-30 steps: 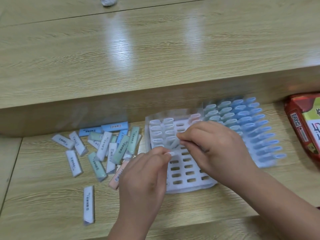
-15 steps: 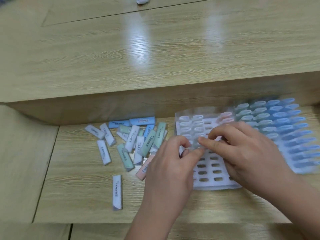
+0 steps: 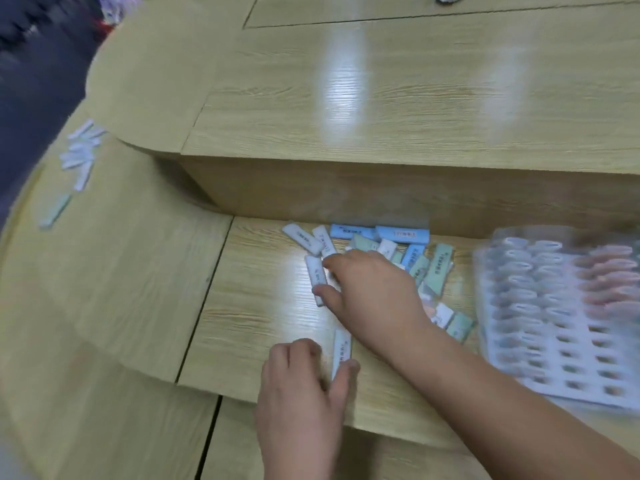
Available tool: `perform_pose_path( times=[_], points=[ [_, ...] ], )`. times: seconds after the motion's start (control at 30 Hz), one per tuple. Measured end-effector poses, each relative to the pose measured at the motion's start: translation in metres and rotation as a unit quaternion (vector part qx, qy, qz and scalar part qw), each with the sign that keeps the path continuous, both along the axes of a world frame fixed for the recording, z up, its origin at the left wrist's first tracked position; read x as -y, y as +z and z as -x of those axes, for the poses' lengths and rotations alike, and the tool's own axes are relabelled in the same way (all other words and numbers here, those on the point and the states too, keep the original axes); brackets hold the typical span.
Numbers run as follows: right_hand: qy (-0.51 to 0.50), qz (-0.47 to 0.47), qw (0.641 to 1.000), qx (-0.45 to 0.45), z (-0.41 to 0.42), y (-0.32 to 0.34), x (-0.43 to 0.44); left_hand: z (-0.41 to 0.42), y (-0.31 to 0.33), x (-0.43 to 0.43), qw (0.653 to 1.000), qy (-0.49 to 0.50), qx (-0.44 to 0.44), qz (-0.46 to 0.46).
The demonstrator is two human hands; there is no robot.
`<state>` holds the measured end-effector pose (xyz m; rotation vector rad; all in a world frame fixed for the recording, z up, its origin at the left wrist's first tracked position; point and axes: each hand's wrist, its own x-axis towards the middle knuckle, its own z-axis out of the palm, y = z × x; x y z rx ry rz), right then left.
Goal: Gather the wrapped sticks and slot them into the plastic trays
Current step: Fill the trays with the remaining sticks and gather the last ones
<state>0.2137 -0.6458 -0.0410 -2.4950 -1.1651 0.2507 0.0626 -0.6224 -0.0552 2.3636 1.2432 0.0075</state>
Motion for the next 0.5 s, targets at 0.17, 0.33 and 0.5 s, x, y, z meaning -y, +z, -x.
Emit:
perform_pose_path(
  times=[0.17, 0.33, 0.5],
  points=[
    [-0.011, 0.040, 0.998, 0.051, -0.001, -0.020, -0.045, 0.004, 0.000, -0.022, 0.998, -0.052, 0.027, -0.024],
    [-0.006, 0.019, 1.000, -0.013, -0.006, -0.018, -0.048, 0.012, 0.005, -0.051, 0.996, -0.011, 0.086, 0.025],
    [-0.041, -0.062, 0.991, -0.114, -0.025, 0.005, -0.025, 0.006, 0.023, -0.059, 0.951, 0.039, 0.207, 0.228]
  ],
)
